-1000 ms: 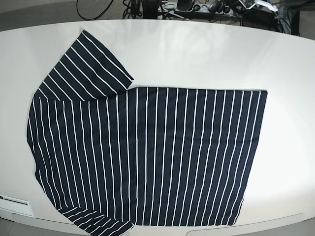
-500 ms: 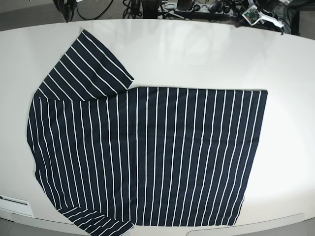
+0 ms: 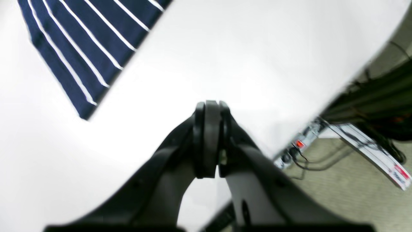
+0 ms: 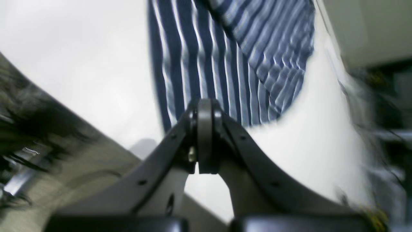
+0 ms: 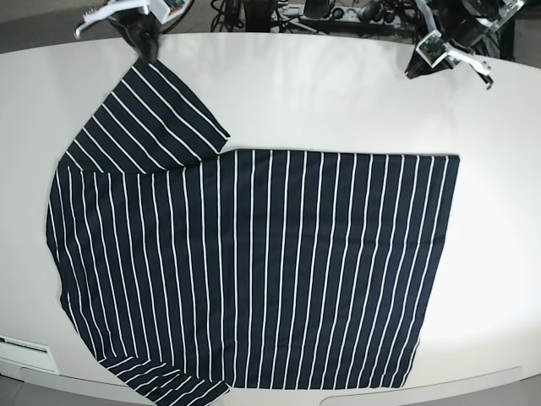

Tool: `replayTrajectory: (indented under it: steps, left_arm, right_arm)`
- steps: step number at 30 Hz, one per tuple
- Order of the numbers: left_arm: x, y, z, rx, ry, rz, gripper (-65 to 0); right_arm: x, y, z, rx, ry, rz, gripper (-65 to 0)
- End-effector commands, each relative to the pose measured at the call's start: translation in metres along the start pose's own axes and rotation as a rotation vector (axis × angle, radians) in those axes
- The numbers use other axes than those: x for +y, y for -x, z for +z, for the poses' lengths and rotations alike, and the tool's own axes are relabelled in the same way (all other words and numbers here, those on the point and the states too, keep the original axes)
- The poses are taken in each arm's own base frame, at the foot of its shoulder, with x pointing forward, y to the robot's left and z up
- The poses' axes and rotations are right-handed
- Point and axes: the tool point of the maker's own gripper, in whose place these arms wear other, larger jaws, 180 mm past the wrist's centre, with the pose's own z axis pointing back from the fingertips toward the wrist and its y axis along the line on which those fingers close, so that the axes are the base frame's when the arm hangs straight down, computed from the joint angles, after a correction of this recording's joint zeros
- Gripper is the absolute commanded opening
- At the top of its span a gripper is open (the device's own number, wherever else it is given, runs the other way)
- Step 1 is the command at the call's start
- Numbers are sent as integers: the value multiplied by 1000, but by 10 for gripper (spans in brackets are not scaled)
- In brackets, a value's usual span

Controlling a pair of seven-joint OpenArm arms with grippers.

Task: Fold the T-shirt properly
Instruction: 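Move both grippers down to the shirt's shoulder corners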

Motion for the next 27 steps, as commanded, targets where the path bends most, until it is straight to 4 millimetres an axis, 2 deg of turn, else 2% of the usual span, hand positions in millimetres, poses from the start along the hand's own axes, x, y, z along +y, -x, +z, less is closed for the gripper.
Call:
replayTrajectory:
  steps: [1,4,9,14,18,21,23,24,27]
  left_arm:
    - [7,-9,0,-29,-19,-31,-650]
    - [21,-5,-6,-19,-55,-81,-650]
    - [45,18,-20,26,-23,-203,-650]
    - [77,36,-34,12,39,-370,-650]
    - [92,46,-47,21,82,-469,-650]
    - [95,49,-55,34,130,-497,-441]
    - [98,49,-60,36,142,-511,-331]
    - [100,49,-62,39,146,-519,-307]
    - [105,50,-69,48,159,-540,-303]
  right_arm:
    - [3,-7,2,-27,-32,-23,-650]
    - [19,-11,-2,-40,-131,-57,-650]
    - [13,-12,-4,-43,-100,-64,-650]
    - [28,-9,-3,-40,-179,-61,-650]
    - [26,-12,-7,-45,-169,-95,-650]
    - [26,-13,-9,-43,-166,-96,-650]
    - [27,-13,-9,-44,-173,-92,-650]
    - [27,-13,-9,-44,-173,-93,-650]
    - [27,-13,-9,-43,-171,-97,-650]
